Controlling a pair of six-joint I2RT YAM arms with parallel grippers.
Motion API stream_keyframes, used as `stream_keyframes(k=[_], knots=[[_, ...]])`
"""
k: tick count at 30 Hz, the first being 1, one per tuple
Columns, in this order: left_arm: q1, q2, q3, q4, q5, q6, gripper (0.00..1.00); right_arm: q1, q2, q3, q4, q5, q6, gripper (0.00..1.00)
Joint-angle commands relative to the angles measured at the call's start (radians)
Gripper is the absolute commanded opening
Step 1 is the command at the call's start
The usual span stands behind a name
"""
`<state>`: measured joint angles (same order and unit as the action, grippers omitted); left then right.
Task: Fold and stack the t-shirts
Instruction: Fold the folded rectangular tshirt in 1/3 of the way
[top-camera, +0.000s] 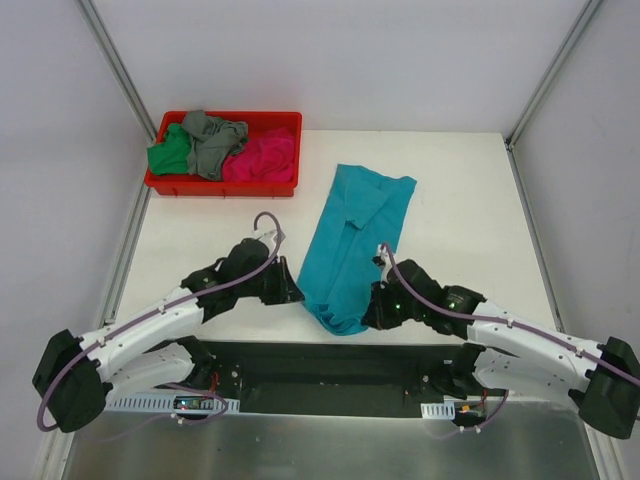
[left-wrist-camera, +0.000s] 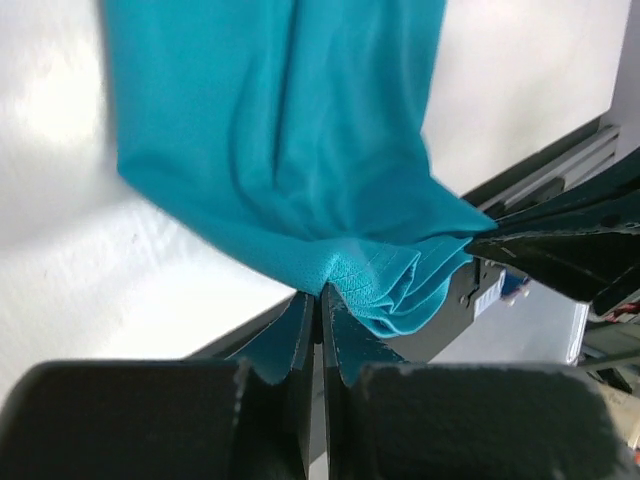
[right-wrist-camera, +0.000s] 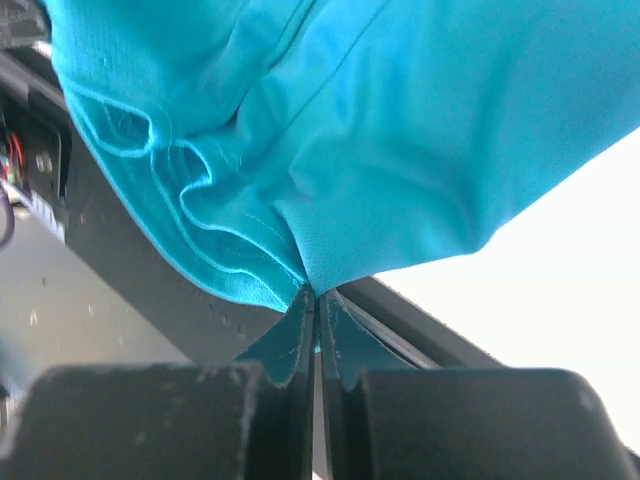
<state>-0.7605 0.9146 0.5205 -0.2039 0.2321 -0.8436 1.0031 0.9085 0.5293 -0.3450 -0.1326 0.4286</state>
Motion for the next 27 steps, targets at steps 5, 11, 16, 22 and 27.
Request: stream_keyframes(k=[5, 11, 16, 22, 27], knots=[[0.035, 0.294, 0.311, 0.017, -0.082, 0.196, 0.00, -0.198, 0.075, 0.185, -0.017, 0.083, -0.192, 0.01], [0.110, 0.426, 0.447, 0.047, -0.056, 0.196, 0.00, -0.306, 0.124, 0.245, -0.023, 0.110, -0.238, 0.01], [0.153, 0.541, 0.562, 0.049, -0.021, 0.239, 0.00, -0.388, 0.179, 0.297, -0.019, 0.100, -0.281, 0.01], [0.194, 0.719, 0.715, 0.047, 0.036, 0.287, 0.00, -0.484, 0.272, 0.354, -0.003, 0.084, -0.324, 0.00], [0.222, 0.852, 0.823, 0.046, 0.021, 0.324, 0.00, -0.558, 0.378, 0.399, 0.035, 0.035, -0.353, 0.00]])
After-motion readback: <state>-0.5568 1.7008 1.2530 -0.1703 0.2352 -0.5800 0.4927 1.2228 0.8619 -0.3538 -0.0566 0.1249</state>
